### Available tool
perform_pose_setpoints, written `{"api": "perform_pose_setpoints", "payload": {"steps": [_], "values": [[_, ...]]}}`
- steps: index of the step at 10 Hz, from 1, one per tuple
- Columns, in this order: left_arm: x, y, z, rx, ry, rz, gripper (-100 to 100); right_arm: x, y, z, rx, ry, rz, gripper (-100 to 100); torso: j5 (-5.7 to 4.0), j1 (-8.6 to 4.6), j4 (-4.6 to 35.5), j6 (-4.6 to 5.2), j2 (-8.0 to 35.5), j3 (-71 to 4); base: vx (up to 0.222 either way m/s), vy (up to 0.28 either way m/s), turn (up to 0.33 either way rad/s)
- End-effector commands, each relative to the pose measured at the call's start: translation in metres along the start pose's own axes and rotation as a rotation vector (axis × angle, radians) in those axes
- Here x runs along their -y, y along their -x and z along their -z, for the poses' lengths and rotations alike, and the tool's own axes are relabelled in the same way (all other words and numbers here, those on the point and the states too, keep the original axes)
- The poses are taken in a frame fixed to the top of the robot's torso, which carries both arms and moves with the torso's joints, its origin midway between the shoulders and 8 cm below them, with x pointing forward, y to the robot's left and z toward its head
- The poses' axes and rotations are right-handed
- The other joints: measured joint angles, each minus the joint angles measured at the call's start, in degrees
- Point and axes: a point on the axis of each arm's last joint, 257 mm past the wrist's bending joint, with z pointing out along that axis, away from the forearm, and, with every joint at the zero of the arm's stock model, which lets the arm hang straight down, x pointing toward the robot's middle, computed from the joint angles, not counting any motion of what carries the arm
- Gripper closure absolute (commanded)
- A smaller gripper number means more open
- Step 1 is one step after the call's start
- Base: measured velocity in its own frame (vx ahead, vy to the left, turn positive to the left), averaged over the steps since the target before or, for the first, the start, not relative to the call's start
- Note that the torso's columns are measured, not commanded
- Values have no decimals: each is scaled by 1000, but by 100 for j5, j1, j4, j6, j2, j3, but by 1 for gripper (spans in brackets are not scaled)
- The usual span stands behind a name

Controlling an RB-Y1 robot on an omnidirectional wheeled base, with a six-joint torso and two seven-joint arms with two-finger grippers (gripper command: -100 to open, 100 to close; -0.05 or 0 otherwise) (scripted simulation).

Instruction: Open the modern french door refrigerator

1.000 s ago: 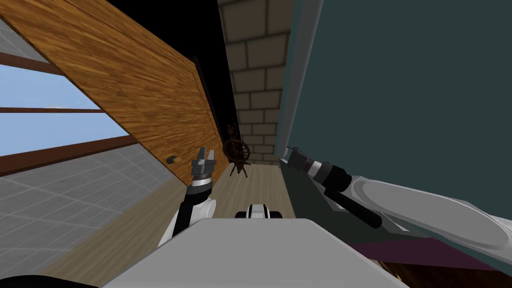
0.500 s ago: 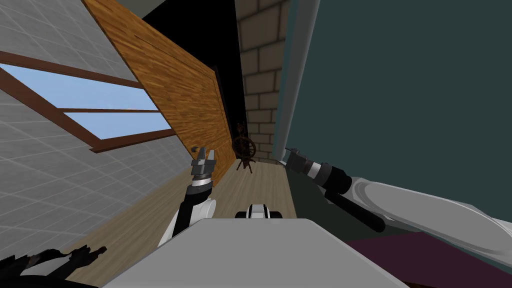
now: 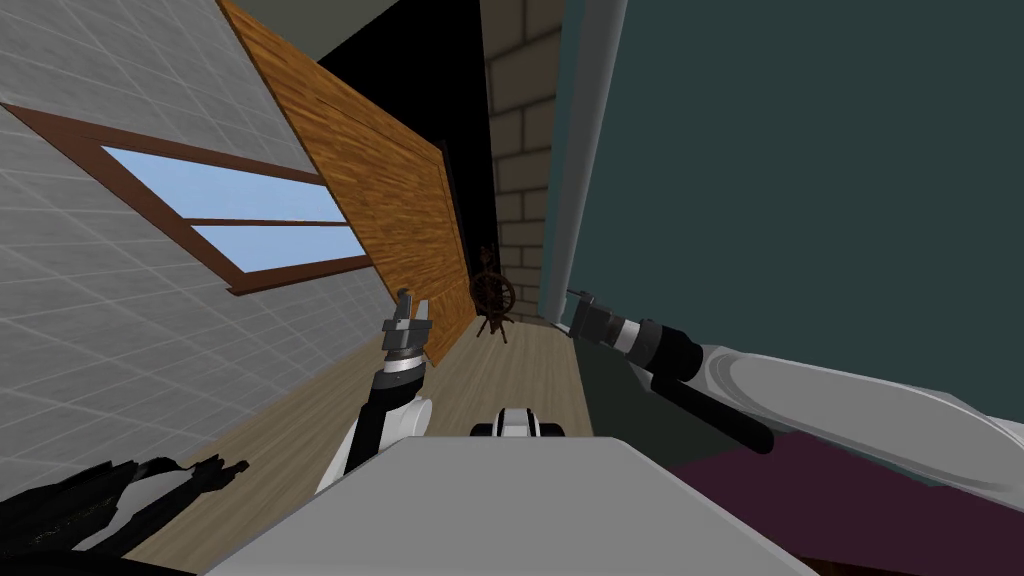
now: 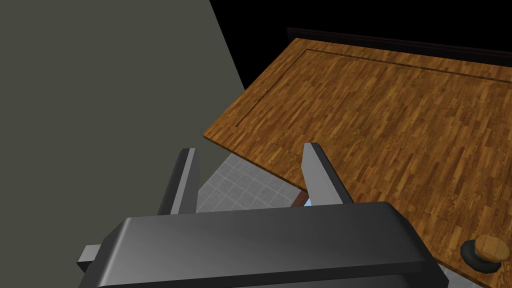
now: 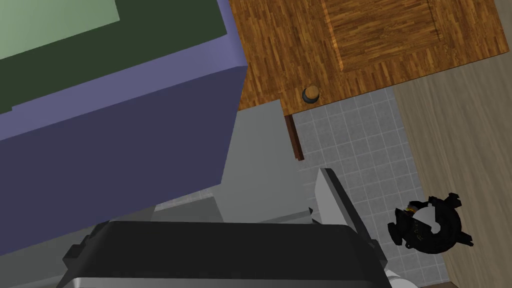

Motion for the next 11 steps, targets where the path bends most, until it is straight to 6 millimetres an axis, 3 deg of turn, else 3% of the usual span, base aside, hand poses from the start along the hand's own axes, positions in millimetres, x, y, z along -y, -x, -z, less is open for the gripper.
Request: {"api": "perform_pose_setpoints", "payload": {"steps": [1,11], "values": [[0,0,0,0,0,0,0,21,2,-4,8,-25,8,-100,3,3,9,-9,18,5,7,4,-25],[0,0,0,0,0,0,0,31,6,-7,16,-23,8,-100,36,18,54,-6,88,46,-1,3,-10]]}}
